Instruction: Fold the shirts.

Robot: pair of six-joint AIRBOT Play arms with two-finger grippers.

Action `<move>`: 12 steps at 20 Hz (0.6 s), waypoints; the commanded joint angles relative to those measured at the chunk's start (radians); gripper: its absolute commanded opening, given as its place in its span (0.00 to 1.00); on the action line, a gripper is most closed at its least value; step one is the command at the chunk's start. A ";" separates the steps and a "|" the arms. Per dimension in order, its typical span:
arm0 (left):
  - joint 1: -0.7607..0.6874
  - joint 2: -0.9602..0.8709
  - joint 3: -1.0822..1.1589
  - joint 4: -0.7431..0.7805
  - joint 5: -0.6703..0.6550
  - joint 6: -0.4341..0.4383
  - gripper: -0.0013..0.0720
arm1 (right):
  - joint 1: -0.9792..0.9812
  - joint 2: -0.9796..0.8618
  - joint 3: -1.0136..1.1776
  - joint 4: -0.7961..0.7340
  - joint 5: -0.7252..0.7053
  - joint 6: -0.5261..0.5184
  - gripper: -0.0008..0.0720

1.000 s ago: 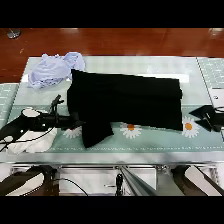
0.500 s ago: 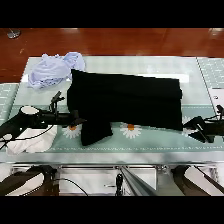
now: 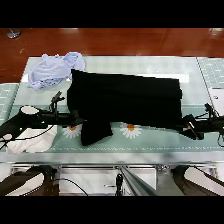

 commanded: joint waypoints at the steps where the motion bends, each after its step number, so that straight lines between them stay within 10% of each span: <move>1: -0.001 -0.001 0.001 0.000 0.000 0.000 0.05 | 0.005 -0.040 -0.001 0.056 -0.083 -0.020 0.86; 5: -0.001 -0.001 0.001 0.000 0.000 0.000 0.05 | 0.030 -0.063 0.001 0.165 -0.164 -0.037 0.85; 6: 0.000 0.000 0.003 0.000 0.000 0.001 0.05 | 0.050 -0.064 0.005 0.154 -0.168 -0.044 0.71; 8: 0.012 0.000 0.015 0.000 0.000 0.012 0.05 | 0.092 -0.074 0.020 0.108 -0.151 -0.048 0.05; 12: 0.084 0.000 0.094 0.008 -0.125 0.013 0.05 | 0.102 -0.062 0.119 0.105 -0.043 -0.077 0.04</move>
